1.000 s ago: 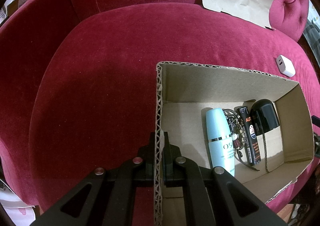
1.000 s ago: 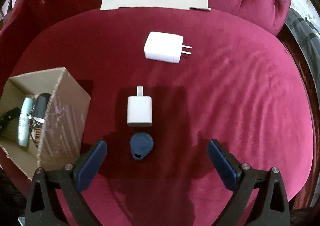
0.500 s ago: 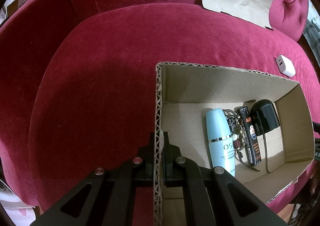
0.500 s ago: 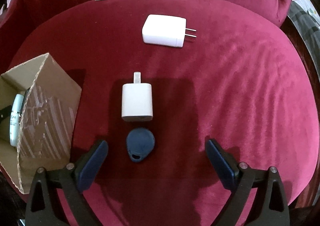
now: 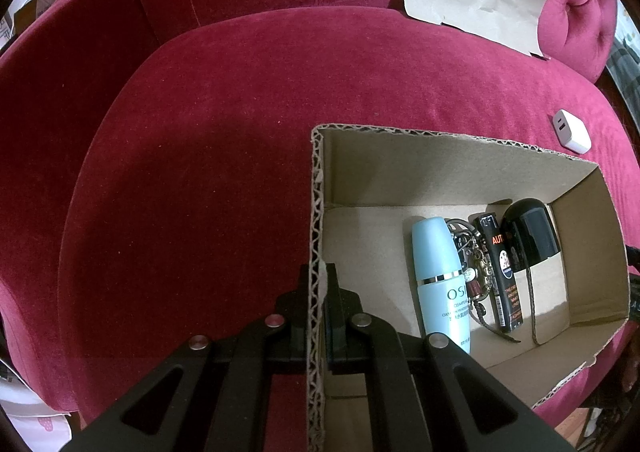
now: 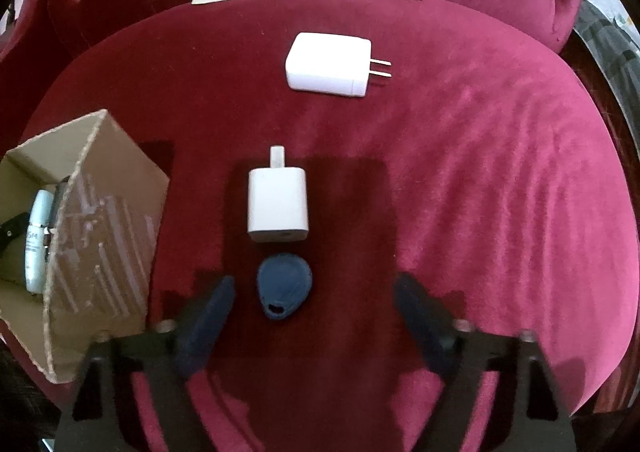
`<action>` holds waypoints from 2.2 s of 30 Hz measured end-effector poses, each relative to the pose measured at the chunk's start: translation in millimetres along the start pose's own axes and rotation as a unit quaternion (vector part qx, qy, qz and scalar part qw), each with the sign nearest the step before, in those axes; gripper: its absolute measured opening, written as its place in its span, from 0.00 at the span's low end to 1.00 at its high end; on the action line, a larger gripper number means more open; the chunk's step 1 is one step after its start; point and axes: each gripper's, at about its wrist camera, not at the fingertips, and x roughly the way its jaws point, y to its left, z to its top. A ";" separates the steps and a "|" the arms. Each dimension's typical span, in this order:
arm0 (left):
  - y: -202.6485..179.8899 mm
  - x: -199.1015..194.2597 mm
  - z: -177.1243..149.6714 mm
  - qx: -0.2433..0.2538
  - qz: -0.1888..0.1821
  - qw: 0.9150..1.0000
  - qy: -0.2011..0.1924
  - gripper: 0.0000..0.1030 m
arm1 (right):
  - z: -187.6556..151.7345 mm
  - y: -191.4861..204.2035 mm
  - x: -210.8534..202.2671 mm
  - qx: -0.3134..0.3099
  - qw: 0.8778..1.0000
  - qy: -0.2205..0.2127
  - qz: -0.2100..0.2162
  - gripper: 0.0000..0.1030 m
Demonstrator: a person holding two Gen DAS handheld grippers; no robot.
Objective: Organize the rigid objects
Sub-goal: 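Close the right gripper on the blue key fob, then lift the blue key fob with the right gripper and carry it over the box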
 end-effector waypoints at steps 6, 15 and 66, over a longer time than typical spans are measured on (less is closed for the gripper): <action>0.2 0.0 -0.9 -0.001 0.000 1.000 0.000 0.04 | -2.2 3.4 -4.8 -0.009 1.000 -0.007 -0.002 0.27; 0.2 -0.5 -2.4 0.000 0.000 1.000 -0.001 0.04 | -2.3 5.1 -12.7 -0.006 1.000 -0.008 -0.003 0.27; 0.9 -1.7 -2.7 -0.001 0.001 1.000 -0.003 0.04 | 38.7 56.6 -132.7 -0.056 0.992 -0.100 0.046 0.27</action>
